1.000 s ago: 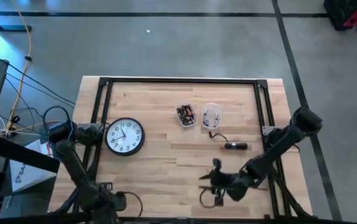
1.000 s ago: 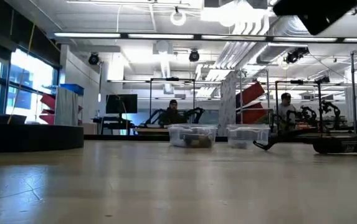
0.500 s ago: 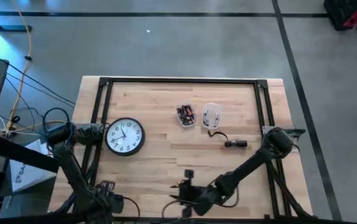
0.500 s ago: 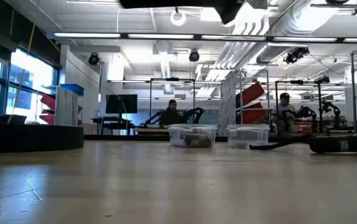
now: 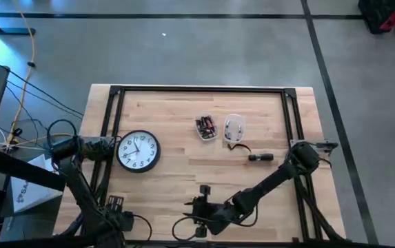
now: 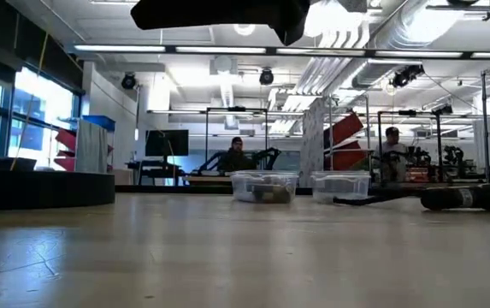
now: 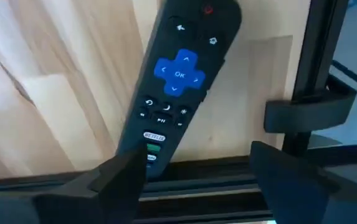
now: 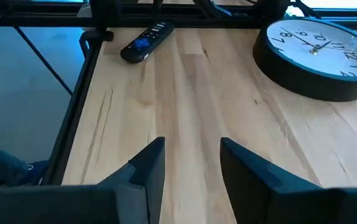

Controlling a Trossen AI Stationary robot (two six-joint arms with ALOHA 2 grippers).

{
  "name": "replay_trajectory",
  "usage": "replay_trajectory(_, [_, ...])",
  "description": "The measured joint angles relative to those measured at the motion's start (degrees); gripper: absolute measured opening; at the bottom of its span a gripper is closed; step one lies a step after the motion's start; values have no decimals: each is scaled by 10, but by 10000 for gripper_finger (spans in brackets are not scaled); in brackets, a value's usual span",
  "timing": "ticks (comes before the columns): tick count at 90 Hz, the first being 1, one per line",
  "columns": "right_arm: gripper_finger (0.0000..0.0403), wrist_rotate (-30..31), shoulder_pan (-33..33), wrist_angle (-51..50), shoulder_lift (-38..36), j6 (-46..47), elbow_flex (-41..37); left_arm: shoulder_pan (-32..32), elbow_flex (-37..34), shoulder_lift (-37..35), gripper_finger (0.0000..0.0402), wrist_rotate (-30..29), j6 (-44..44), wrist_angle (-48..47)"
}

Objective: Insert battery
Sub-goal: Open the battery cover of the black remote

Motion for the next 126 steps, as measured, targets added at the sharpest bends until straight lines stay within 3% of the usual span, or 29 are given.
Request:
replay_trajectory(20, [119,2,-1,-5,0,34,0,5,-24,0,280,2,42,15])
replay_trajectory(33, [119,2,8,-14,0,50,0,16,-65,0,280,30,46,75])
replay_trajectory(46, [119,6,15,-20,0,54,0,29,-91,0,280,-2,51,91])
replay_trajectory(75, [119,10,14,-20,-1,50,0,40,-128,-4,278,-2,72,139])
replay_trajectory(89, [119,9,23,-13,-1,28,-1,49,-136,-3,243,-4,67,139])
replay_trajectory(104, [119,15,35,-6,-13,-47,2,63,-136,-3,160,-21,30,138])
replay_trajectory(113, [119,28,39,-16,-22,-91,2,72,-136,-8,156,-33,11,143])
replay_trajectory(119, [119,43,39,-33,-33,-127,0,79,-129,-17,156,-63,-2,144])
replay_trajectory(126, [119,104,45,-74,-57,-141,-10,90,-113,-33,156,-144,-14,150])
